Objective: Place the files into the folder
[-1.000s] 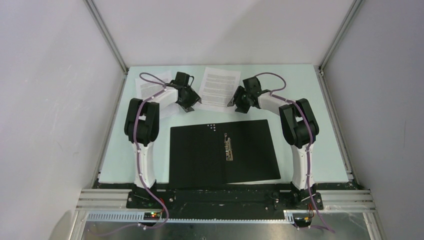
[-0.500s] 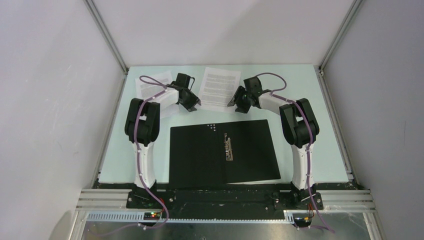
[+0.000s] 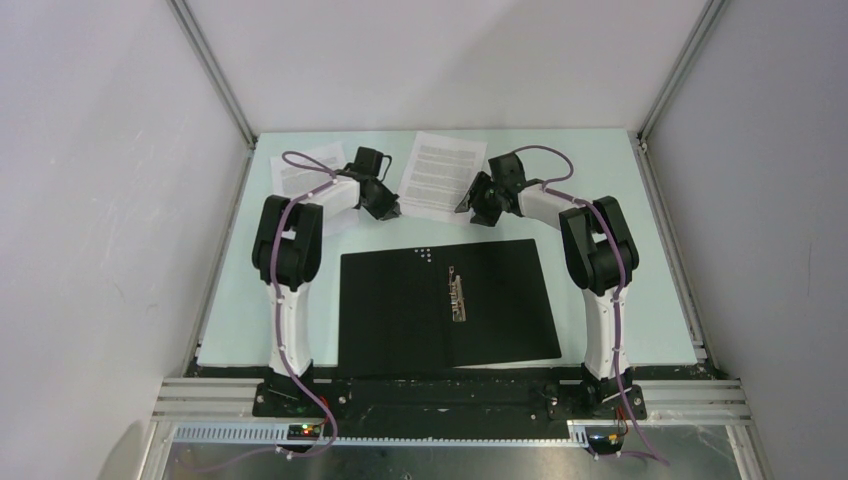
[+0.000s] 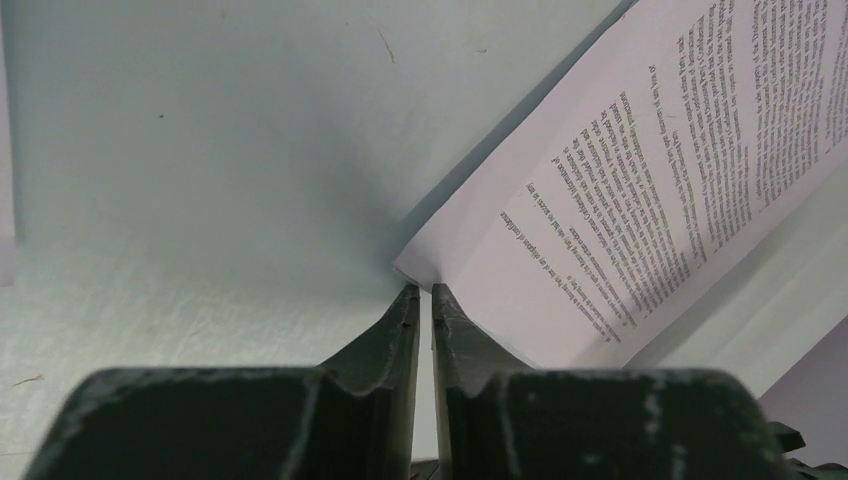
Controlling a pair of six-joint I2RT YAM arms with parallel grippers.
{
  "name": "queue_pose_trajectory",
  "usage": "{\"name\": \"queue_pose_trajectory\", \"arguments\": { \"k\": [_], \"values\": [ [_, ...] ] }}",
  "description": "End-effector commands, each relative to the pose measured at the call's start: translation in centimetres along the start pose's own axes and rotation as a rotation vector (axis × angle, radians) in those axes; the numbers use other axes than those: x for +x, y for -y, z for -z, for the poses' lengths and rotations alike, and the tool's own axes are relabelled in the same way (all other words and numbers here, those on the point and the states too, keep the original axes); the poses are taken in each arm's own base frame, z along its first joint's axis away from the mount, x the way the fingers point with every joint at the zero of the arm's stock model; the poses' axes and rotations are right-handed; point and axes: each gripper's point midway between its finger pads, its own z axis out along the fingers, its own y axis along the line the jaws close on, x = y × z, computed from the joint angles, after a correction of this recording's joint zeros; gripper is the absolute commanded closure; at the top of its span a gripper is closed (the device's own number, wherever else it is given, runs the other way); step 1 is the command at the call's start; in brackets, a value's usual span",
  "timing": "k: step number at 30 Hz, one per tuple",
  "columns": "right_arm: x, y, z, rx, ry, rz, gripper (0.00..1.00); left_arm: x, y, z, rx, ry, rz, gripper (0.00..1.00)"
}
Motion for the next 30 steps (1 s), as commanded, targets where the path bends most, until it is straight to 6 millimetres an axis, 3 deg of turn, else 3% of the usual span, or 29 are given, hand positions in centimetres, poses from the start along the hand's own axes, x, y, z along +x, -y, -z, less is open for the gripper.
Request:
{"name": "queue_pose_trajectory", "arguments": {
  "k": [1, 6, 12, 18, 20, 21, 23, 25, 26, 30],
  "values": [
    [0.1, 1.1, -1.0, 0.031, -0.011, -0.008, 0.43, -0.5, 0.7, -0.4, 0.003, 0.026, -0.036, 0.87],
    [0.0, 1.0, -0.9, 0.027, -0.007, -0.006, 0.43, -0.6, 1.1, -0.7, 0.01, 0.023, -0.039, 1.0],
    [-1.3, 1.3, -0.3, 0.034, 0.024, -0.013, 0.42, -0.3, 2.3, 0.7, 0.059, 0.001, -0.066, 1.0],
    [-3.7, 1.9, 0.4, 0.042, 0.085, -0.013, 0.41, 1.6, 2.3, 3.7, 0.11, -0.032, -0.197, 1.0],
    [-4.3, 2.3, 0.1, 0.049, 0.084, -0.022, 0.4, 0.9, 2.7, 4.7, 0.133, -0.011, -0.259, 0.84],
    [-4.4, 2.3, 0.0, 0.049, 0.081, -0.022, 0.4, 0.3, 3.0, 5.2, 0.142, 0.007, -0.278, 0.68],
    [-4.9, 2.5, -0.4, 0.051, 0.079, -0.026, 0.38, -0.9, 3.6, 5.7, 0.16, 0.036, -0.332, 0.48],
    [-5.3, 2.4, -0.9, 0.049, 0.079, -0.035, 0.36, -2.0, 4.5, 5.7, 0.185, 0.054, -0.405, 0.33],
    [-5.2, 2.7, -1.2, 0.052, 0.071, -0.047, 0.35, -3.2, 5.5, 6.1, 0.204, 0.08, -0.414, 0.3],
    [-5.3, 2.9, -2.0, 0.047, 0.067, -0.066, 0.32, -5.2, 6.1, 3.5, 0.228, 0.06, -0.43, 0.24]
  ]
}}
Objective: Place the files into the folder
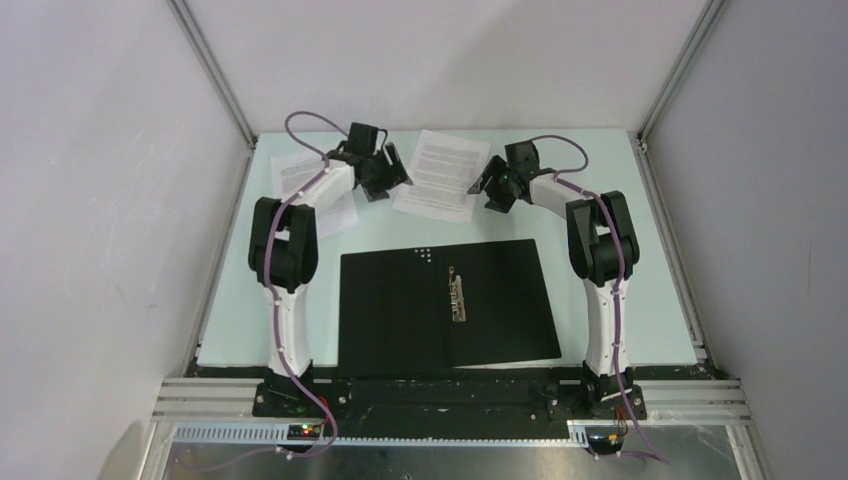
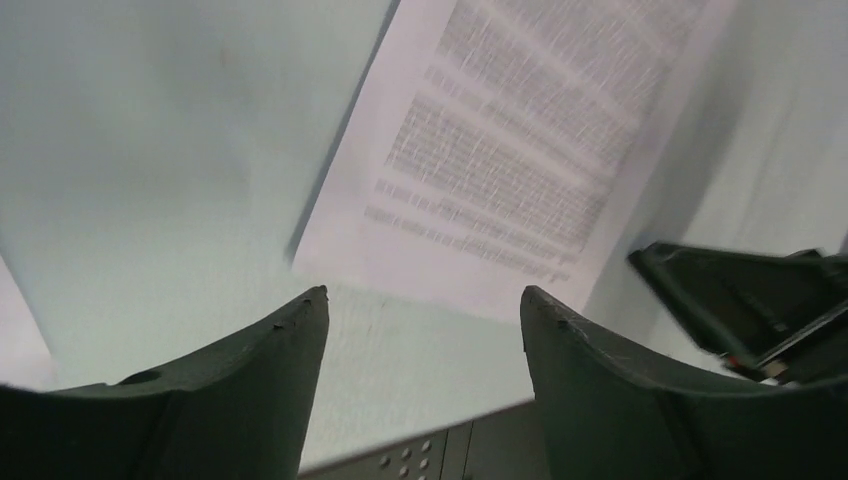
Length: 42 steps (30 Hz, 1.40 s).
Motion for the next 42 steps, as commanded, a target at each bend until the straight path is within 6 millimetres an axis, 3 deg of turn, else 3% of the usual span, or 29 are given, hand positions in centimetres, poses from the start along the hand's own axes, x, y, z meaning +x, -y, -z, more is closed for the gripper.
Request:
{"name": "queue_pose_trajectory", "arguments": {
  "k": [1, 7, 12, 19, 25, 32, 38, 42],
  "values": [
    [0.5, 1.4, -1.6, 0.045, -0.018, -0.013, 0.32, -4.1, 0.6, -0.9, 0.072, 0.047, -0.088, 0.24],
    [0.6, 1.6, -2.1, 0.061, -0.026, 0.002, 0.32, -4.8, -0.1, -3.9, 0.067, 0.003, -0.076, 0.24],
    [0.7, 1.3, -2.7, 0.066, -0.037, 0.016, 0.32, -3.0, -0.4, -6.0, 0.077, -0.072, -0.024, 0.25],
    [1.5, 0.5, -3.9, 0.057, -0.077, 0.03, 0.32, 0.4, 0.4, -6.5, 0.08, -0.163, -0.001, 0.26],
    [2.2, -1.2, -4.7, 0.023, -0.14, 0.052, 0.32, 2.7, 1.4, -6.3, 0.085, -0.212, 0.01, 0.31],
    [2.5, -1.3, -4.6, 0.012, -0.153, 0.051, 0.32, 2.6, 1.8, -5.5, 0.084, -0.201, 0.017, 0.4],
    [2.1, -1.6, -3.5, -0.013, -0.155, 0.061, 0.32, 2.3, 2.6, -4.5, 0.113, -0.199, 0.011, 0.66],
    [1.2, -1.1, -1.0, -0.055, -0.156, 0.042, 0.29, 2.5, 4.1, -2.4, 0.176, -0.222, 0.012, 0.75]
  ]
}}
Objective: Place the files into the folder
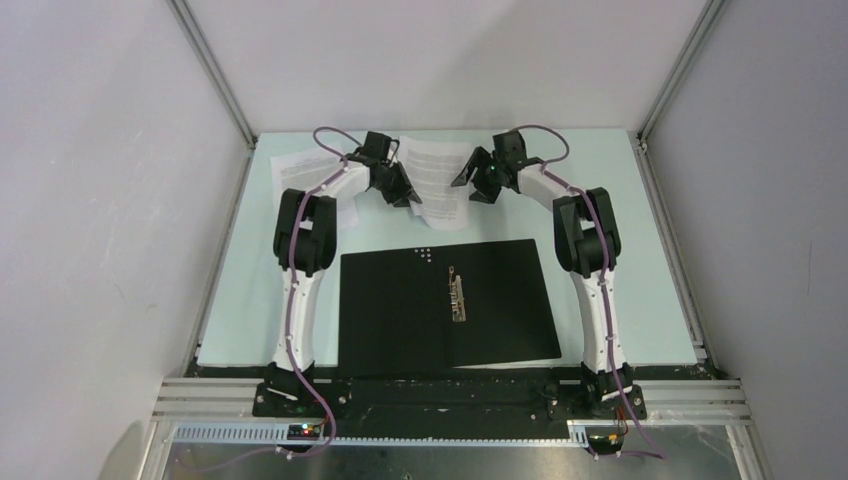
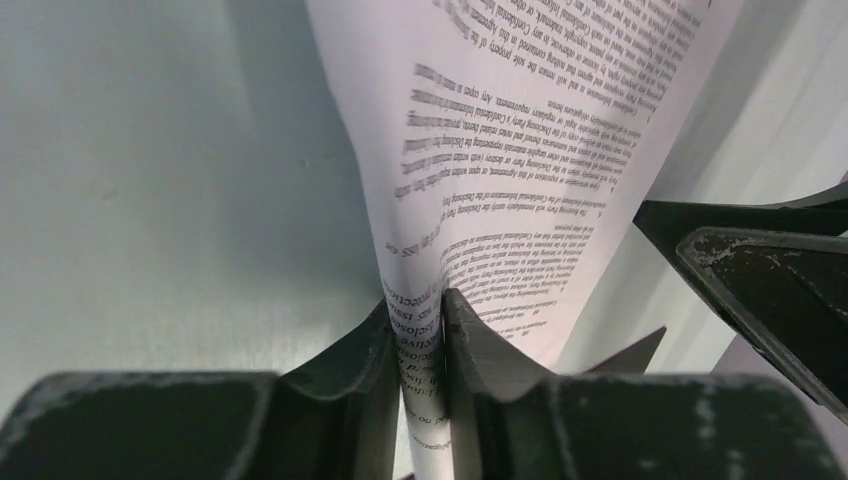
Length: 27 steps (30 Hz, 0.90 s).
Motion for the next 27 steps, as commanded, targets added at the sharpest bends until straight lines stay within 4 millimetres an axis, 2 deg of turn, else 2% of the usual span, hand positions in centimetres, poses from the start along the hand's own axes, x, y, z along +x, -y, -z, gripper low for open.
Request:
{"name": "queue_pose_trajectory", "arguments": {
  "k": [1, 2, 3, 6, 12, 16, 19, 27],
  "values": [
    [1.4, 2.0, 2.7, -0.004, -0.076, -0.029, 0.27, 1.0, 3.2, 3.8, 0.081, -0.032, -0.011, 0.76],
    [1.6, 2.8, 3.4, -0.008, -0.082, -0.052, 0.26, 1.2, 3.9, 4.7, 0.104, -0.036, -0.007, 0.76],
    [1.6, 2.2, 3.7, -0.055, -0.093, -0.06, 0.25, 1.3, 4.2, 5.1, 0.115, -0.041, -0.005, 0.76],
    [2.5, 2.7, 4.5, -0.074, -0.132, -0.081, 0.24, 1.8, 5.7, 6.9, 0.17, -0.058, 0.009, 0.76],
    [4.5, 3.6, 4.8, -0.078, -0.155, -0.135, 0.24, 2.8, 7.6, 9.0, 0.244, -0.084, 0.043, 0.76],
    [6.0, 4.0, 4.4, -0.088, -0.175, -0.174, 0.24, 3.4, 8.2, 9.5, 0.279, -0.107, 0.08, 0.76],
    [7.0, 3.4, 3.9, -0.104, -0.193, -0.205, 0.24, 3.8, 8.3, 9.4, 0.302, -0.127, 0.105, 0.76],
    [6.7, 2.3, 3.0, -0.191, -0.175, -0.33, 0.25, 4.4, 8.5, 9.4, 0.325, -0.146, 0.14, 0.76]
  ]
}}
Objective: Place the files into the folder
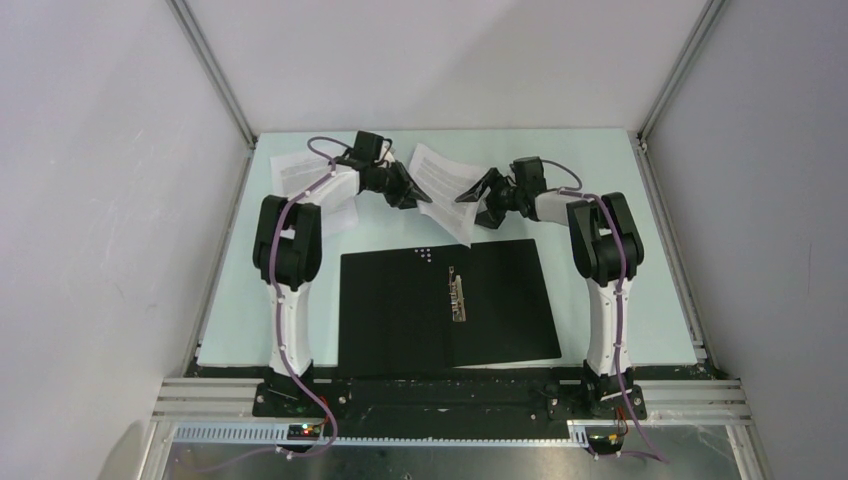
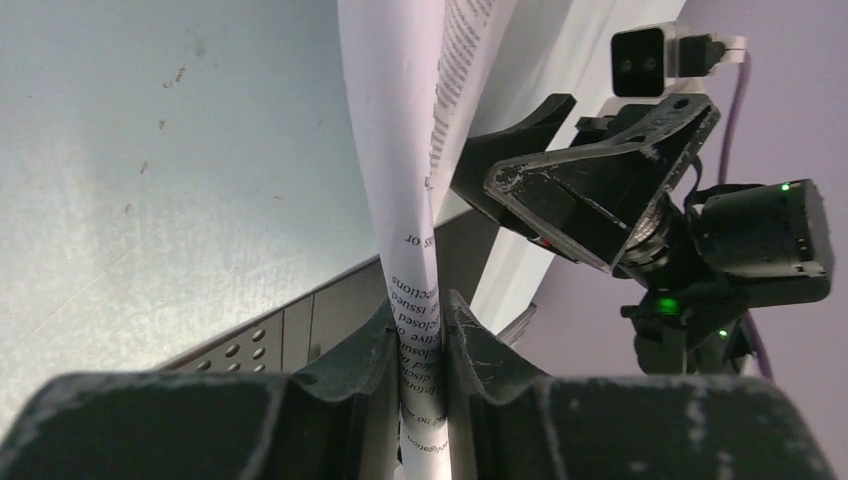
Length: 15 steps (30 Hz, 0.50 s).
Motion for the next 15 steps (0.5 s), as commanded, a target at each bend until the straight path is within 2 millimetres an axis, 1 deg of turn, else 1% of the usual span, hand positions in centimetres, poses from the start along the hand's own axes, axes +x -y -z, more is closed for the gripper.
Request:
{"name": "queue_pose_trajectory", "arguments": {
  "k": [1, 4, 5, 8, 9, 10, 11, 12, 15],
  "values": [
    [0.3, 1.3, -1.1, -0.003, 0.011, -0.094, 0.27, 0.6, 3.6, 1.9, 0.101, 0.0, -0.03, 0.76],
    [-0.3, 0.2, -0.8, -0.044, 0.034, -0.087, 0.32, 1.3, 3.0, 1.8, 0.093, -0.012, -0.028, 0.73],
    [-0.3, -0.1, -0.8, -0.054, 0.034, -0.096, 0.33, 1.6, 2.8, 1.8, 0.089, -0.015, -0.026, 0.71],
    [-0.5, -1.4, -0.7, -0.105, 0.031, -0.106, 0.35, 2.1, 2.3, 2.0, 0.084, -0.02, -0.029, 0.7],
    [-0.3, -1.6, -0.7, -0.111, 0.028, -0.108, 0.36, 2.4, 2.0, 2.1, 0.081, -0.021, -0.028, 0.71],
    [-0.3, -2.1, -0.6, -0.133, 0.031, -0.11, 0.39, 2.5, 1.9, 2.1, 0.079, -0.022, -0.03, 0.71],
    [-0.1, -2.2, -0.5, -0.138, 0.029, -0.113, 0.41, 2.8, 1.7, 2.2, 0.076, -0.025, -0.03, 0.71],
    [-0.1, -2.6, -0.3, -0.154, 0.032, -0.116, 0.45, 2.9, 1.6, 2.2, 0.075, -0.026, -0.032, 0.71],
    [0.2, -3.0, 0.1, -0.157, 0.034, -0.108, 0.49, 3.2, 1.2, 2.4, 0.067, -0.026, -0.034, 0.71]
  ]
}}
